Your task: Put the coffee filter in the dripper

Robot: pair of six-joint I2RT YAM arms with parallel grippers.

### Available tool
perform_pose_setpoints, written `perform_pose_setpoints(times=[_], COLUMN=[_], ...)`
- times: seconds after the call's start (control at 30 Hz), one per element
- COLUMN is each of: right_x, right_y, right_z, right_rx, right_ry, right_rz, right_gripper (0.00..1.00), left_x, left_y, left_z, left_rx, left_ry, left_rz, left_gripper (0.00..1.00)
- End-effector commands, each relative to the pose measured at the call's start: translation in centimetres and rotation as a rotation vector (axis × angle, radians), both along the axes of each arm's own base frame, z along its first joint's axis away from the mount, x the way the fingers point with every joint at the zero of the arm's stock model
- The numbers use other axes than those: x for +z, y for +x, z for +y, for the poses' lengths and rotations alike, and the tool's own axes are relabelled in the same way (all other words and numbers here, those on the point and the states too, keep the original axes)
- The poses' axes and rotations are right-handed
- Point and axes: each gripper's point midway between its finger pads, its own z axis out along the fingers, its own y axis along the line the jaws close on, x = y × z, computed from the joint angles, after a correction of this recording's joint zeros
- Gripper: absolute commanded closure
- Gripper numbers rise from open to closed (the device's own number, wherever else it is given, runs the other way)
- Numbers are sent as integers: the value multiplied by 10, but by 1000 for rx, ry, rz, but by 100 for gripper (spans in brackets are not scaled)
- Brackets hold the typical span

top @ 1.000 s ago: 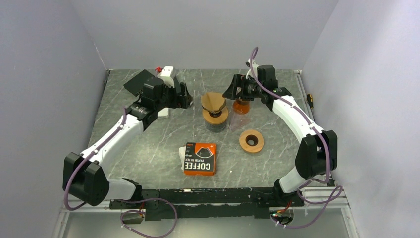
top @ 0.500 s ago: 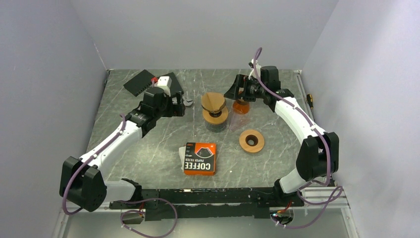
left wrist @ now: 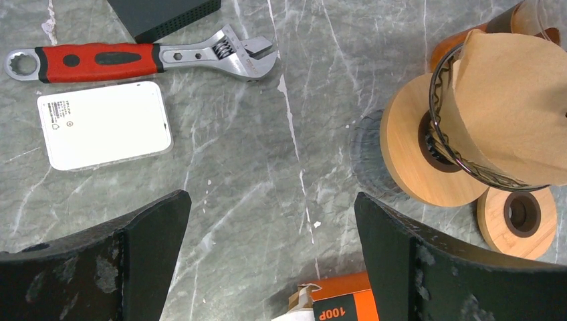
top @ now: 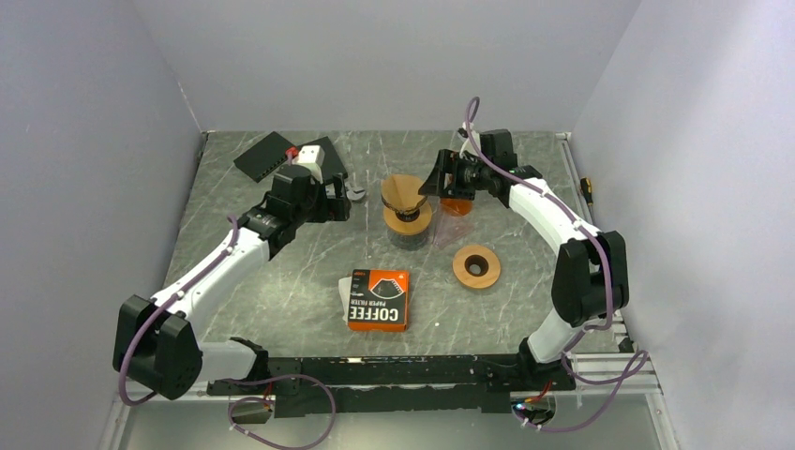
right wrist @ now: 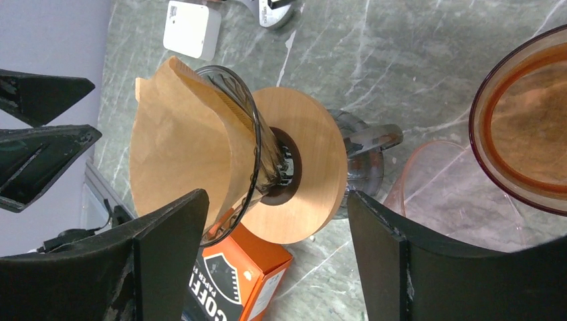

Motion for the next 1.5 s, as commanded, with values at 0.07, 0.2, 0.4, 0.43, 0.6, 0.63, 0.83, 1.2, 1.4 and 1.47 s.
perform_pose_setpoints(times=[0.07, 0.2, 0.4, 0.43, 0.6, 0.63, 0.83, 1.2, 1.4, 1.47], right_x=[13, 9, 3, 2, -2, -2, 0, 50, 69, 68], right_y=[1, 0, -1, -1, -3, -3, -3, 5, 0, -2], right_z=[3, 1, -3, -4, -6, -7, -8, -9, -19, -21], right_rx=[19, 18, 6, 4, -3, -4, -9, -39, -87, -94], right_ry=[10, 0, -29, -35, -44, -46, -54, -19, -34, -42], right_rz=[-42, -36, -32, -30, -25, -25, -32, -154, -227, -226], right_gripper=[23, 24, 24, 25, 25, 25, 24, 14, 7, 6], left_x=[4, 2, 2, 2, 3, 4, 5, 6, 7, 8], left_y=[3, 4, 4, 4, 5, 5, 6, 6, 6, 6], left_z=[-4, -6, -6, -6, -7, -7, -8, -10, -10, -10], left_rx=[-3, -6, -6, -6, -6, -7, -5, -7, -7, -9], left_ry=[-20, -26, -25, -25, -30, -29, -37, -42, -52, -52], left_rz=[-4, 1, 0, 0, -3, -4, -5, -1, -5, -7], left_gripper=[0, 0, 0, 0, 0, 0, 1, 0, 1, 0])
